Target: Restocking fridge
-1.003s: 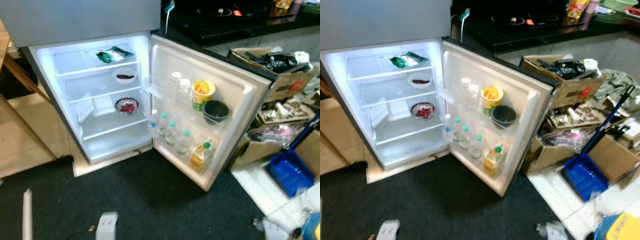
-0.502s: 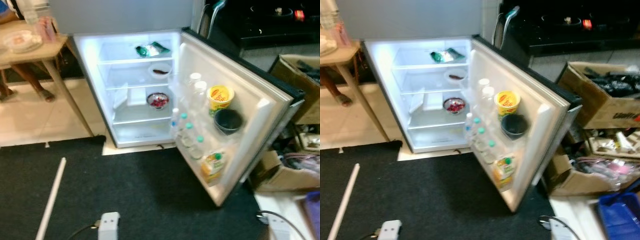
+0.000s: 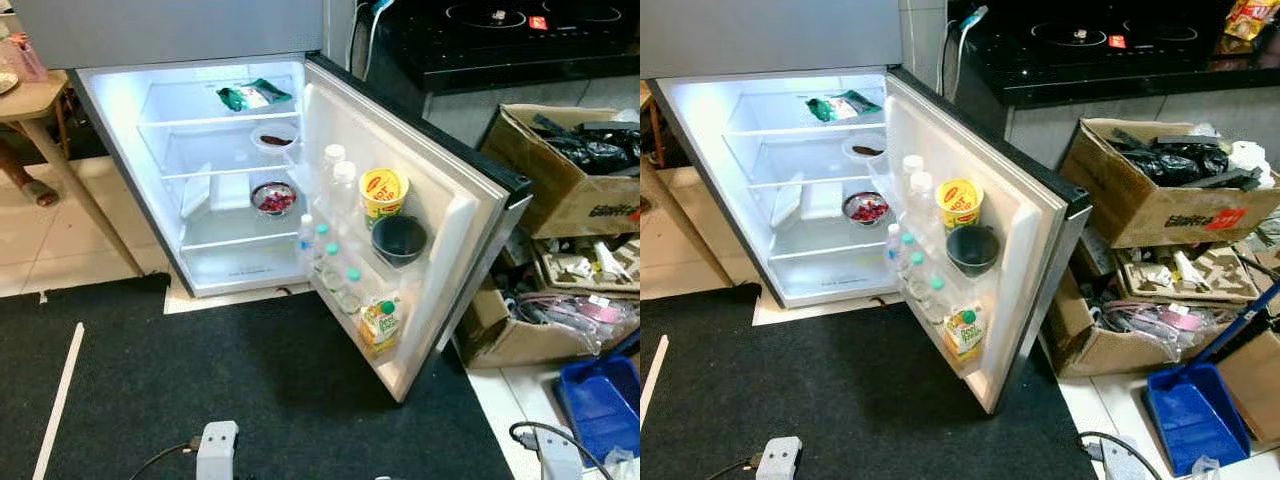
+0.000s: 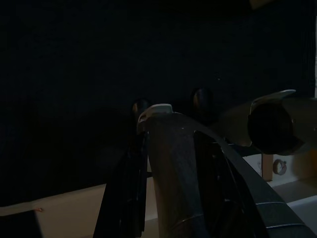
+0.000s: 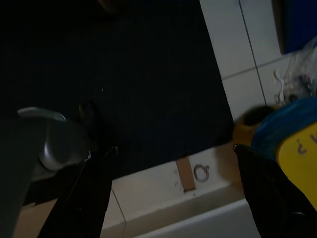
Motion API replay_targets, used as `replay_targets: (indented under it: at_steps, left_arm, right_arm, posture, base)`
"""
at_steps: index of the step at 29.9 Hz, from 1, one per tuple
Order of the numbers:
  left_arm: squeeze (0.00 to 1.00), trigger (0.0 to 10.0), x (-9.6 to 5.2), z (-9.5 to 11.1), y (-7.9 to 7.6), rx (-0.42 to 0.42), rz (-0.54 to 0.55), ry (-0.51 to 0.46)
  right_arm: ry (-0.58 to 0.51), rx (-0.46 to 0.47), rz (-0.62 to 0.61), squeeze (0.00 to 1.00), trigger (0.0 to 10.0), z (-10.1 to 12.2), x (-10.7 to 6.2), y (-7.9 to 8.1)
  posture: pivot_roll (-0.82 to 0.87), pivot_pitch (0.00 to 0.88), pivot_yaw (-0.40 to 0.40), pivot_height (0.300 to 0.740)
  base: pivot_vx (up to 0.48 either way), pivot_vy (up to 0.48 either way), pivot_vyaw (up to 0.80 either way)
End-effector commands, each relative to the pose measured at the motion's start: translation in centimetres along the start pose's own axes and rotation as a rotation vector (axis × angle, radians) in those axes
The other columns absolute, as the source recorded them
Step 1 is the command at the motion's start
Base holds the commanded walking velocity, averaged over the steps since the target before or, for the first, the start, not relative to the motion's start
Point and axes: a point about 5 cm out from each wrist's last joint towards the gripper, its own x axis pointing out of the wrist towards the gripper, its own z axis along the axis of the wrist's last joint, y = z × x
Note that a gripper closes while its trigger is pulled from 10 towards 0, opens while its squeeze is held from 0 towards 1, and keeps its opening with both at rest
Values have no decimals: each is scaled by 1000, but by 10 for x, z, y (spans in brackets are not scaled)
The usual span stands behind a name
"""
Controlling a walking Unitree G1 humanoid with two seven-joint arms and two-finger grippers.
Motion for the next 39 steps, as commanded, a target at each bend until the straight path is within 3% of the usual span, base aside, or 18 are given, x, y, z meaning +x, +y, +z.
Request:
replay_targets:
  at_steps: [1, 7, 11, 12, 16, 22, 23, 24, 25, 26, 27, 28, 32, 35, 38, 39]
  left_arm:
    - [0, 10000, 1, -6, -5, 2, -21, 25]
    - [0, 10000, 2, -4, -7, 0, -20, 19]
    - [0, 10000, 2, -1, -6, -8, -14, 5]
    - [0, 10000, 2, -1, -6, -8, -14, 5]
    - [0, 10000, 1, 0, -3, -9, -6, 3]
    - [0, 10000, 0, -1, -1, -13, 1, 2]
    - [0, 10000, 0, -2, 0, -16, 5, 2]
    - [0, 10000, 0, -2, 0, -16, 5, 2]
    - [0, 10000, -1, -2, 1, -18, 8, 2]
    - [0, 10000, -1, -2, 1, -18, 8, 2]
    - [0, 10000, -1, -2, 2, -20, 10, 1]
    - [0, 10000, -1, -2, 3, -21, 12, 1]
    - [0, 10000, -2, -3, 3, -22, 13, 1]
    - [0, 10000, -2, -3, 4, -27, 17, 2]
    - [0, 10000, -2, -4, 5, -28, 17, 2]
    - [0, 10000, -2, -4, 5, -30, 19, 3]
  right_arm:
    - [-17, -2, -9, 0, 10000, 4, 0, -3]
    - [-68, -11, -2, 0, 10000, 20, 2, -2]
    - [-226, -20, 13, 0, 10000, 69, 4, 2]
    - [-226, -20, 13, 0, 10000, 69, 4, 2]
    - [-432, 59, -10, 0, 10000, 133, -2, -2]
    - [-557, 126, 5, 0, 10000, 170, -11, -3]
    - [-620, 149, 15, 0, 10000, 188, -17, -3]
    - [-620, 149, 15, 0, 10000, 188, -17, -3]
    - [-685, 172, 20, 0, 10000, 208, -23, -4]
    - [-685, 172, 20, 0, 10000, 208, -23, -4]
    - [-737, 189, 22, 0, 5843, 222, -30, -4]
    - [-781, 208, 19, 0, 0, 235, -35, -6]
    - [-825, 239, 22, 0, 0, 246, -41, -7]
    - [-936, 295, 33, 0, 0, 274, -57, -9]
    - [-954, 304, 40, 0, 0, 278, -60, -9]
    - [-967, 309, 60, 0, 2863, 282, -62, -8]
  posture:
    - [-23, 31, -21, 740]
    - [-22, 26, -22, 740]
    - [-19, 31, -14, 740]
    - [-19, 31, -14, 740]
    - [-14, 33, -9, 740]
    - [-14, 33, -9, 740]
    - [-2, 37, -8, 740]
    - [-2, 37, -8, 740]
    - [-2, 37, -8, 740]
    - [-2, 37, -8, 740]
    - [-2, 37, -8, 740]
    - [2, 39, -8, 740]
    - [3, 39, -8, 740]
    - [7, 38, -9, 740]
    - [7, 38, -9, 740]
    - [10, 37, -11, 740]
  base:
    - [0, -472, 0]
    - [0, -315, 0]
    - [0, 0, 0]
    - [0, 0, 0]
    - [0, 0, 0]
    - [0, 0, 0]
    - [0, 0, 0]
    - [0, 0, 0]
    - [0, 0, 0]
    - [0, 0, 0]
    - [0, 0, 0]
    - [0, 0, 0]
    - [0, 0, 0]
    - [0, 0, 0]
    - [0, 0, 0]
    - [0, 0, 0]
